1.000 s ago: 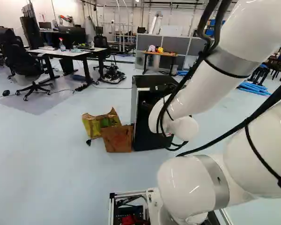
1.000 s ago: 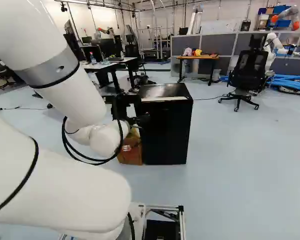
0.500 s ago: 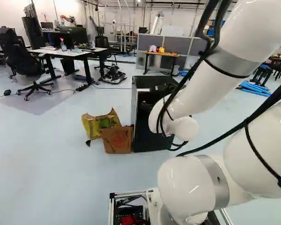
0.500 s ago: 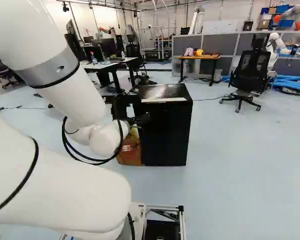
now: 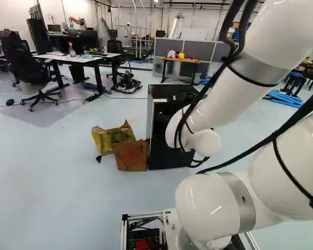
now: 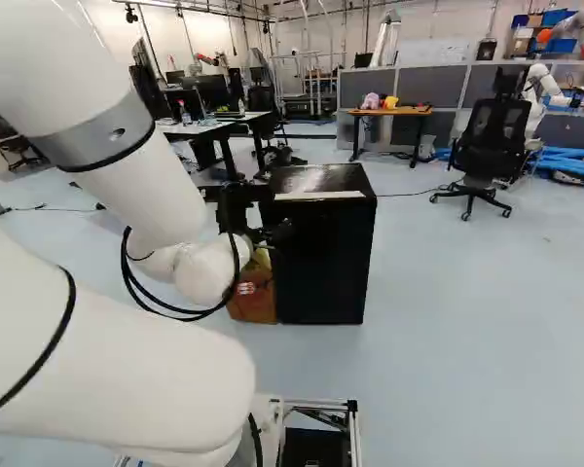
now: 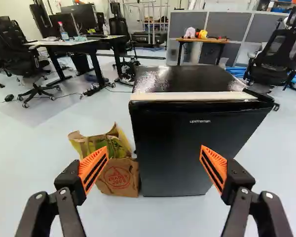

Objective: Grab a drink from the fridge

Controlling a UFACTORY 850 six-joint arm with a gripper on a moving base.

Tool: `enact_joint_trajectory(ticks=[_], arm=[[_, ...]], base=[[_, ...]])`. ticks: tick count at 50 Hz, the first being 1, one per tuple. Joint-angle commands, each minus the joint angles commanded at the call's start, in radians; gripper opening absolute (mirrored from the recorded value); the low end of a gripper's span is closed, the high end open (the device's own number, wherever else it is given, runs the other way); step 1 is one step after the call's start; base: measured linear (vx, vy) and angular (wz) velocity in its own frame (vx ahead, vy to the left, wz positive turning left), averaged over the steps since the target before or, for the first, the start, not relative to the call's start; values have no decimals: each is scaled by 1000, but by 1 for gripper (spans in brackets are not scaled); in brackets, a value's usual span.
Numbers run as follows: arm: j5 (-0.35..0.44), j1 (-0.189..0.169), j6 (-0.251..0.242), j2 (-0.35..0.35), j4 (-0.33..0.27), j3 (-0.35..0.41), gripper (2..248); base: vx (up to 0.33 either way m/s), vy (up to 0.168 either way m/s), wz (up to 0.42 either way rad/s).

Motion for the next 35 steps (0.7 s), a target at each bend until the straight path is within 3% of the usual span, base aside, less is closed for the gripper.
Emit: enact_joint_trajectory(ticks=[35], arm=[[0, 0, 0, 0, 0, 0, 247]], base=[[32, 12, 62]])
